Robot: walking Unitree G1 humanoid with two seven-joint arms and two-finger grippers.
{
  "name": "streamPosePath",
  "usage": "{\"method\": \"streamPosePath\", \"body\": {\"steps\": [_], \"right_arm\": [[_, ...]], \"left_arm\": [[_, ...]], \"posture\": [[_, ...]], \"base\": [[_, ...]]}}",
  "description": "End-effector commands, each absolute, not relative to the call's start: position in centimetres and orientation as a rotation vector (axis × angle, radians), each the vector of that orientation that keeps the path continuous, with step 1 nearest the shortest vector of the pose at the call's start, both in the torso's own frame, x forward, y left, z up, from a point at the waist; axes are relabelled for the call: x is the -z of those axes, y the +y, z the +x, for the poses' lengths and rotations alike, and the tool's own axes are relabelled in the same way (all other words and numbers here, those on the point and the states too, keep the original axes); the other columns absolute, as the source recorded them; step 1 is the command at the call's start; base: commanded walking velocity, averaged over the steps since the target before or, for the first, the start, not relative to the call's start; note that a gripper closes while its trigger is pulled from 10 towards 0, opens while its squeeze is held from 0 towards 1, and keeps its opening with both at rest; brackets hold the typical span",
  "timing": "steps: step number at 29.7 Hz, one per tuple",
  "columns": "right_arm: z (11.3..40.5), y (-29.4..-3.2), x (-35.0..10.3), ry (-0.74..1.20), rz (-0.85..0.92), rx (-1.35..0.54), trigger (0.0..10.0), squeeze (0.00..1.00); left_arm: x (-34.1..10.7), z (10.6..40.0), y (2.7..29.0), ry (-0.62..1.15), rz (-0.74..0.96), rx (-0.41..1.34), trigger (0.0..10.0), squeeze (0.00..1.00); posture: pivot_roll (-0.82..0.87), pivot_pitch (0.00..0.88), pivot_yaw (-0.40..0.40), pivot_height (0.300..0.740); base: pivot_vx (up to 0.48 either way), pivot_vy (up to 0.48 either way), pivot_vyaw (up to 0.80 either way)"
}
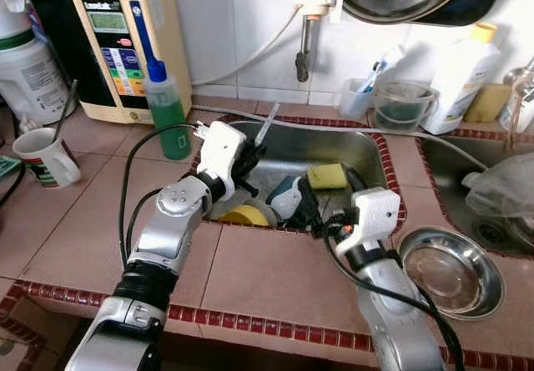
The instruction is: Kitchen organization
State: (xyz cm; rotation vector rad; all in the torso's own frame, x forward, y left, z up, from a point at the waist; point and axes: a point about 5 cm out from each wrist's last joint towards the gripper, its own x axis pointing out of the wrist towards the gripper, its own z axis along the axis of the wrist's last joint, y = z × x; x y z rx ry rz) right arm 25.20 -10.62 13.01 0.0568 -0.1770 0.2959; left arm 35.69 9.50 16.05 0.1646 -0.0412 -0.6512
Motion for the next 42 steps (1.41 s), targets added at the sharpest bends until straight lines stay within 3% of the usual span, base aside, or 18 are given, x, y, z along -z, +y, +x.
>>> {"method": "streamPosePath", "body": {"steps": [1,23,42], "right_arm": [[24.8,-10.5,-13.7,-0.184,0.055,-0.303,10.0,0.00],[21.0,-11.3,-14.9,-0.046,0.164,-0.301,10.0,0.00],[19.1,-11.9,-15.5,0.040,0.229,-0.320,10.0,0.00]], "left_arm": [[-16.5,35.9,9.0,-0.068,0.220,0.689,10.0,0.00],[-15.8,36.5,6.0,-0.072,0.373,0.869,10.0,0.00],[-15.4,37.9,5.6,0.028,0.394,0.813,10.0,0.00]], "posture": [[-0.15,0.089,0.053,0.740],[-0.20,0.167,0.087,0.740],[-0.23,0.183,0.099,0.740]], "base": [[0.000,0.000,0.00],[0.000,0.000,0.00],[0.000,0.000,0.00]]}}
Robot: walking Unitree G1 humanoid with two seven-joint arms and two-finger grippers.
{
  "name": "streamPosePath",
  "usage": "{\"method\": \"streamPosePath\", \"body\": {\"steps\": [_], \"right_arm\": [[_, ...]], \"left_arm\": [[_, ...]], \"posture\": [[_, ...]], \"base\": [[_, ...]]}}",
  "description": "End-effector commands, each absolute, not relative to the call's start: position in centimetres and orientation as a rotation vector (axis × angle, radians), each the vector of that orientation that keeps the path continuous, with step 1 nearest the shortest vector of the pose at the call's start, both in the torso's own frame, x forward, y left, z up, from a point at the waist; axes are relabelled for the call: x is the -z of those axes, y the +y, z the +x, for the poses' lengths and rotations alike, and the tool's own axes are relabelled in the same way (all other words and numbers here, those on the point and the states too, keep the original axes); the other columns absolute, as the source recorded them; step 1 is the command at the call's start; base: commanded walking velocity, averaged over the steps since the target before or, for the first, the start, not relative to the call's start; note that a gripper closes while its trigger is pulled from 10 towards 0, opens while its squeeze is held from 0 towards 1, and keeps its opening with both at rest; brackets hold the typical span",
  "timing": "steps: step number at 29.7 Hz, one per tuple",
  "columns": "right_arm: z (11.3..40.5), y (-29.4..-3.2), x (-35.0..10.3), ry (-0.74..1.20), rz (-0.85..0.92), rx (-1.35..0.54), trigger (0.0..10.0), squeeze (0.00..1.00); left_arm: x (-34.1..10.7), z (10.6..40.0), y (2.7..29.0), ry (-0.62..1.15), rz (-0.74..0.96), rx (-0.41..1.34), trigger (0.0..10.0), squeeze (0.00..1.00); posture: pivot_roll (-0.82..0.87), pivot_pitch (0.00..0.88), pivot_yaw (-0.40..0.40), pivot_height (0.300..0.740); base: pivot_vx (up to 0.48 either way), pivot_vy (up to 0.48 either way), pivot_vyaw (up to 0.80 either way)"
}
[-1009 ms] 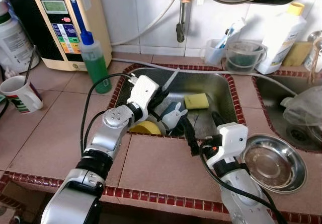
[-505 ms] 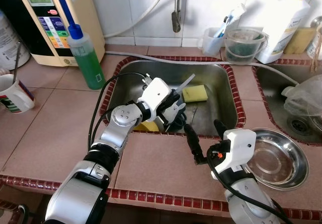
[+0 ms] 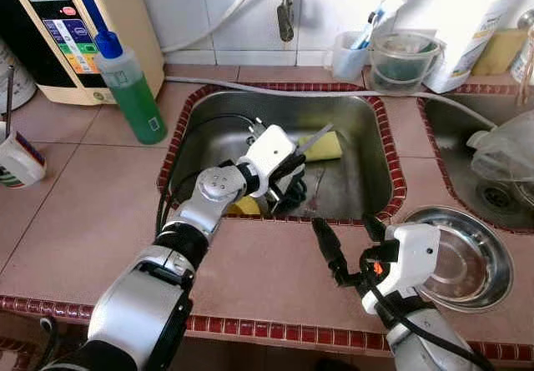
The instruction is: Kitchen organization
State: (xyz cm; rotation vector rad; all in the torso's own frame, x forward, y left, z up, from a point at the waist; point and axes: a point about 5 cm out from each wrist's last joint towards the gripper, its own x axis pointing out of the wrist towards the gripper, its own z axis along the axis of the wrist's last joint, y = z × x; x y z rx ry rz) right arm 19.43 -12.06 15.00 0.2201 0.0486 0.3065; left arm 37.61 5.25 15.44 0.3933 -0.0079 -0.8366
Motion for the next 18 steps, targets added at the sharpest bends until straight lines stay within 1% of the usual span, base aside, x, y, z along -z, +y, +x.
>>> {"method": "streamPosePath", "body": {"steps": [1,3,12,13,14,18], "right_arm": [[19.12,-11.89,-15.49,0.040,0.229,-0.320,10.0,0.00],[19.02,-11.82,-15.67,0.042,0.233,-0.327,10.0,0.00],[18.93,-11.78,-15.80,0.044,0.237,-0.329,10.0,0.00],[18.93,-11.78,-15.82,0.045,0.236,-0.330,10.0,0.00],[19.01,-11.81,-15.85,0.044,0.235,-0.330,10.0,0.00],[19.11,-11.82,-15.90,0.043,0.235,-0.330,10.0,0.00]], "left_arm": [[-15.36,37.92,5.61,0.028,0.394,0.813,10.0,0.00],[-14.97,38.12,6.01,0.072,0.383,0.786,10.0,0.00],[-14.86,38.23,6.16,0.100,0.358,0.784,10.0,0.00],[-14.87,38.25,6.15,0.102,0.355,0.785,10.0,0.65],[-14.88,38.22,6.05,0.111,0.322,0.799,10.0,1.00],[-14.95,38.22,5.97,0.114,0.312,0.812,10.0,1.00]], "posture": [[-0.23,0.183,0.099,0.740],[-0.23,0.184,0.100,0.740],[-0.24,0.181,0.103,0.740],[-0.24,0.179,0.103,0.740],[-0.24,0.177,0.102,0.740],[-0.24,0.170,0.103,0.740]], "base": [[0.000,0.000,0.00],[0.000,0.000,0.00],[0.000,0.000,0.00],[0.000,0.000,0.00],[0.000,0.000,0.00],[0.000,0.000,0.00]]}}
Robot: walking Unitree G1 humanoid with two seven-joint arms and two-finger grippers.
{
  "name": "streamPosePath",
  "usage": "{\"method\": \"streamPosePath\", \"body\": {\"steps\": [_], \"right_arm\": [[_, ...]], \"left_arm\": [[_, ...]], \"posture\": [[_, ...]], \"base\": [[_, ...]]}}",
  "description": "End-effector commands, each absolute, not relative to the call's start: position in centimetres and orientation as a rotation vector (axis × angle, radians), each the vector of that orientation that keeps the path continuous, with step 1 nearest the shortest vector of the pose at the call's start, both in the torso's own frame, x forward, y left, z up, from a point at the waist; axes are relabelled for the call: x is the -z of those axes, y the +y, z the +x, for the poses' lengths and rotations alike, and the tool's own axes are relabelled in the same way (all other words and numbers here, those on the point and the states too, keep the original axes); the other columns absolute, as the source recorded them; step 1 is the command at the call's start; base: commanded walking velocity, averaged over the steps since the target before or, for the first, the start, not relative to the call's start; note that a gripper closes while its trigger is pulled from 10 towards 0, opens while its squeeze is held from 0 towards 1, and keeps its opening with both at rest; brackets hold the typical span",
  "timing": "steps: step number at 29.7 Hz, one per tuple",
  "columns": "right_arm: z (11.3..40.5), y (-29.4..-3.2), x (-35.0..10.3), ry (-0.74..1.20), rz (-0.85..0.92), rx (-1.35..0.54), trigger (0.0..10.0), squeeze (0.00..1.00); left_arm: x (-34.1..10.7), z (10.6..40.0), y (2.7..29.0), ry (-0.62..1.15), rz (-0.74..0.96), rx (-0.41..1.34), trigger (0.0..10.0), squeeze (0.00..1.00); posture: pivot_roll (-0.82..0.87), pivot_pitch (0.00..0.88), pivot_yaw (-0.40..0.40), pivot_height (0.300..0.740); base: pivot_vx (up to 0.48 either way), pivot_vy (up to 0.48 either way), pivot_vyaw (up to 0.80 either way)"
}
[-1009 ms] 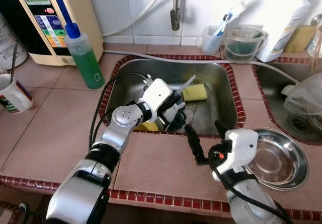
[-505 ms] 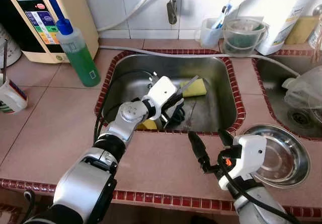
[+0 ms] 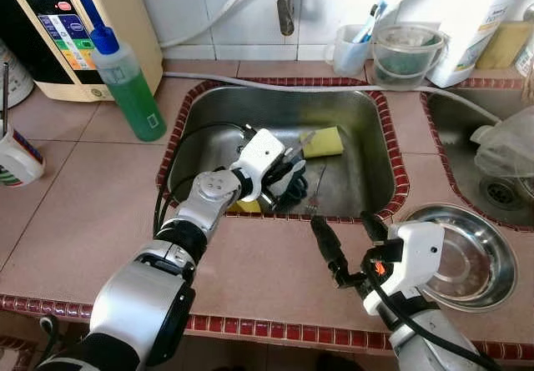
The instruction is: Kitchen organization
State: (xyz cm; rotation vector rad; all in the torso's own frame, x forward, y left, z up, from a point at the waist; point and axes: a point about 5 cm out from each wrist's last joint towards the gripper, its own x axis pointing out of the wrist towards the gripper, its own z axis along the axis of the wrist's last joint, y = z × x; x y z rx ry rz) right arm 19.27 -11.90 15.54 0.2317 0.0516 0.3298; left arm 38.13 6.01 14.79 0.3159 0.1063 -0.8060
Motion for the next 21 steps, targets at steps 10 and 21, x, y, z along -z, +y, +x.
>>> {"method": "streamPosePath", "body": {"steps": [10,21], "right_arm": [[19.3,-11.7,-15.9,0.040,0.237,-0.336,10.0,0.00],[20.6,-11.9,-16.2,-0.004,0.220,-0.321,10.0,0.00]], "left_arm": [[-15.1,38.3,6.0,0.117,0.316,0.828,10.0,1.00],[-15.8,38.4,6.5,0.074,0.247,0.817,10.0,1.00]], "posture": [[-0.24,0.156,0.102,0.740],[-0.22,0.135,0.101,0.740]], "base": [[0.000,0.000,0.00],[0.000,0.000,0.00]]}}
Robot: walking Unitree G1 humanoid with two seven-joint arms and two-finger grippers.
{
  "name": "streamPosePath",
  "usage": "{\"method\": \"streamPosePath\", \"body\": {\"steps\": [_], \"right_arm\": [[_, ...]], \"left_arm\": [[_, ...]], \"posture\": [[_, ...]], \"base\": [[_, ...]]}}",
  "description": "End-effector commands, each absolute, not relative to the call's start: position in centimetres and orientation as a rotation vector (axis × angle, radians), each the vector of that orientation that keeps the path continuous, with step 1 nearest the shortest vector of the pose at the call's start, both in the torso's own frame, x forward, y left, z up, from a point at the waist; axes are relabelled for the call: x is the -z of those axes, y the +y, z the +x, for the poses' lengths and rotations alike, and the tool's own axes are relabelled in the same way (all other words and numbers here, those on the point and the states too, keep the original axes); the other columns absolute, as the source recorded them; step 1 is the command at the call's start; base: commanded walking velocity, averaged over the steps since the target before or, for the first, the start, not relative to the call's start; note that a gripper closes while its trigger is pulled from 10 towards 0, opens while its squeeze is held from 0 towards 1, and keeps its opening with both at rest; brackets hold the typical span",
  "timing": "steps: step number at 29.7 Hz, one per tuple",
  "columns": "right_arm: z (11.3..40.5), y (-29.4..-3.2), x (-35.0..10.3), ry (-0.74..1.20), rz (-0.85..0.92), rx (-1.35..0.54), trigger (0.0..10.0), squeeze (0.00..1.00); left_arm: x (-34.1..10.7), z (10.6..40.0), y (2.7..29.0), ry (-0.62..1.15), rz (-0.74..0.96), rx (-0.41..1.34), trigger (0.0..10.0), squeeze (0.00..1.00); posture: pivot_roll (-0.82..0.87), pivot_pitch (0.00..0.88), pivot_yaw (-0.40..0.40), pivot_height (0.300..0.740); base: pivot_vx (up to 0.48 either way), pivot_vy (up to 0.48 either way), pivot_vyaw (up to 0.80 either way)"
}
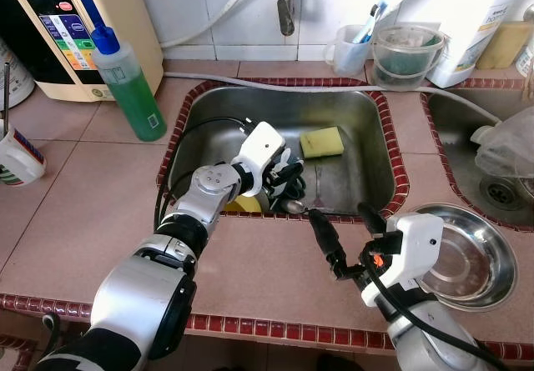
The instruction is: Kitchen organization
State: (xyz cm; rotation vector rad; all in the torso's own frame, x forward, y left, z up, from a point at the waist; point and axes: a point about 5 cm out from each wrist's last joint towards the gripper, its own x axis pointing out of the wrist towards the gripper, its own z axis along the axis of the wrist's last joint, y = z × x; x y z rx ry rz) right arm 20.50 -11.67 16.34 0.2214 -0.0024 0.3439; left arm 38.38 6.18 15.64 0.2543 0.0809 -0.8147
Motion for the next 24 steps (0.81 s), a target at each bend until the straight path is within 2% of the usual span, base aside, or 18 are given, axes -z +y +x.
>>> {"method": "streamPosePath", "body": {"steps": [1,7,9,15,16,24], "right_arm": [[21.2,-12.1,-16.4,-0.027,0.197,-0.310,10.0,0.00],[23.2,-12.5,-17.1,-0.088,0.164,-0.280,10.0,0.00],[24.6,-12.6,-17.8,-0.144,0.132,-0.269,10.0,0.00],[26.1,-12.9,-18.2,-0.203,0.079,-0.243,10.0,0.00],[26.9,-13.1,-18.5,-0.232,0.074,-0.218,10.0,0.00],[29.3,-13.5,-19.5,-0.310,0.015,-0.155,10.0,0.00]], "left_arm": [[-15.8,38.4,6.7,0.063,0.223,0.813,10.0,1.00],[-15.8,38.2,7.1,0.034,0.178,0.788,10.0,1.00],[-16.5,38.2,7.6,-0.014,0.130,0.760,10.0,1.00],[-17.7,37.9,8.7,-0.099,0.076,0.684,10.0,1.00],[-18.1,37.6,9.3,-0.136,0.045,0.642,10.0,0.03],[-19.3,36.5,9.7,-0.191,-0.042,0.568,10.0,0.00]], "posture": [[-0.21,0.130,0.098,0.740],[-0.19,0.111,0.084,0.740],[-0.17,0.094,0.076,0.740],[-0.15,0.072,0.061,0.740],[-0.14,0.063,0.058,0.740],[-0.14,0.037,0.040,0.740]], "base": [[0.000,0.000,0.00],[0.000,0.000,0.00],[0.000,0.000,0.00],[0.000,0.000,0.00],[0.000,0.000,0.00],[0.000,0.000,0.00]]}}
